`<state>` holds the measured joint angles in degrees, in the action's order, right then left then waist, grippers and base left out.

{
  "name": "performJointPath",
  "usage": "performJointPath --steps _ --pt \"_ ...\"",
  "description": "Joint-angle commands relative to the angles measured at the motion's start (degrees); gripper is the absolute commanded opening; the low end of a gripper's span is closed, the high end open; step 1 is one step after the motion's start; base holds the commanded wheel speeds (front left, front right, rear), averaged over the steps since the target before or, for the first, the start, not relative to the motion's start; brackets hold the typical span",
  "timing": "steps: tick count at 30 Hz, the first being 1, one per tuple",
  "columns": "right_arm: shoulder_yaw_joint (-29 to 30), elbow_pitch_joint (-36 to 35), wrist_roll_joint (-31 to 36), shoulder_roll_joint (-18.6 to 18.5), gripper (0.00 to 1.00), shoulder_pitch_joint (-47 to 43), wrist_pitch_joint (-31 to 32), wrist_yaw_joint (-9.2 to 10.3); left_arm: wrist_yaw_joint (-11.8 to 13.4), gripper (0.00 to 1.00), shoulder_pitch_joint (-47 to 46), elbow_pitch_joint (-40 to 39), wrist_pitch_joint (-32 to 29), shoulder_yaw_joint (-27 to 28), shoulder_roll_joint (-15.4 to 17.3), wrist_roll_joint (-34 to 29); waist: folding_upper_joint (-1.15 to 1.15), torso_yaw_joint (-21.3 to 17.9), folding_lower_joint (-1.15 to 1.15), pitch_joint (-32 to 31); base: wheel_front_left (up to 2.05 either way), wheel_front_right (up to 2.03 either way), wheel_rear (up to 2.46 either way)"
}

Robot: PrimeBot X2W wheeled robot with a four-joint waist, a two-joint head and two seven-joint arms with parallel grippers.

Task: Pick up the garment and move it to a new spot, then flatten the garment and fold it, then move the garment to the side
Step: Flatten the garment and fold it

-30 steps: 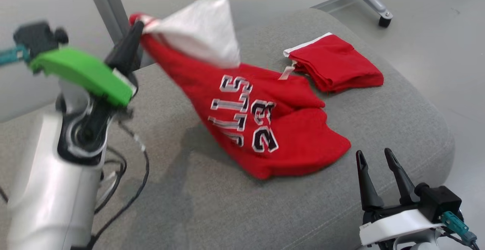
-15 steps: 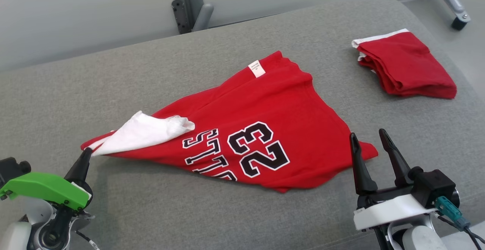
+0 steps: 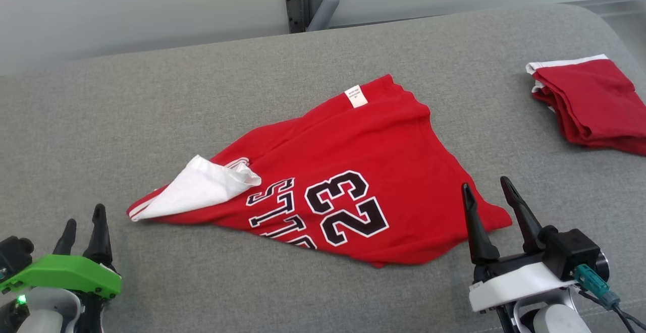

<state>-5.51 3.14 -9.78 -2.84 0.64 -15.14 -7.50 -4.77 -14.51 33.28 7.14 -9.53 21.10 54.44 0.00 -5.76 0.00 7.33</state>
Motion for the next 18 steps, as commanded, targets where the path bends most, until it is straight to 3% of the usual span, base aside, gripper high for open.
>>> performJointPath --steps 1,7,10,12,13,18 --pt "0.12 0.15 0.36 -0.11 1.0 -0.57 -0.02 0.03 0.15 1.0 0.04 0.1 1.83 -0.26 0.13 -1.19 0.0 0.44 0.0 -0.86 0.0 0.0 0.0" --pt "-0.01 0.66 0.42 -0.11 1.0 -1.63 -0.02 0.03 1.66 1.0 2.36 -2.68 7.97 -0.02 -1.43 -10.07 0.0 1.31 0.0 -3.71 0.0 0.0 0.0" --pt "0.08 0.52 -0.03 -0.11 1.0 -1.92 -0.02 0.03 2.71 1.0 5.37 -9.68 8.01 4.19 -3.37 -17.38 0.0 1.44 0.0 -5.2 0.0 0.0 0.0" --pt "-0.06 0.28 -0.11 -0.1 1.0 -2.04 -0.02 0.03 2.14 1.0 8.36 -14.75 8.0 6.41 -5.58 -22.82 0.0 1.37 0.0 -5.58 0.0 0.0 0.0" --pt "-0.08 0.09 -0.2 -0.12 1.0 -2.12 -0.02 0.03 1.38 1.0 11.18 -18.44 8.0 8.69 -8.62 -26.54 0.0 1.31 0.0 -5.81 0.0 0.0 0.0" --pt "0.14 -0.2 -0.36 -0.12 1.0 -3.07 -0.02 0.03 -0.28 1.0 17.32 -23.94 8.01 10.86 -14.33 -36.73 0.0 0.93 0.0 -6.68 0.0 0.0 0.0"
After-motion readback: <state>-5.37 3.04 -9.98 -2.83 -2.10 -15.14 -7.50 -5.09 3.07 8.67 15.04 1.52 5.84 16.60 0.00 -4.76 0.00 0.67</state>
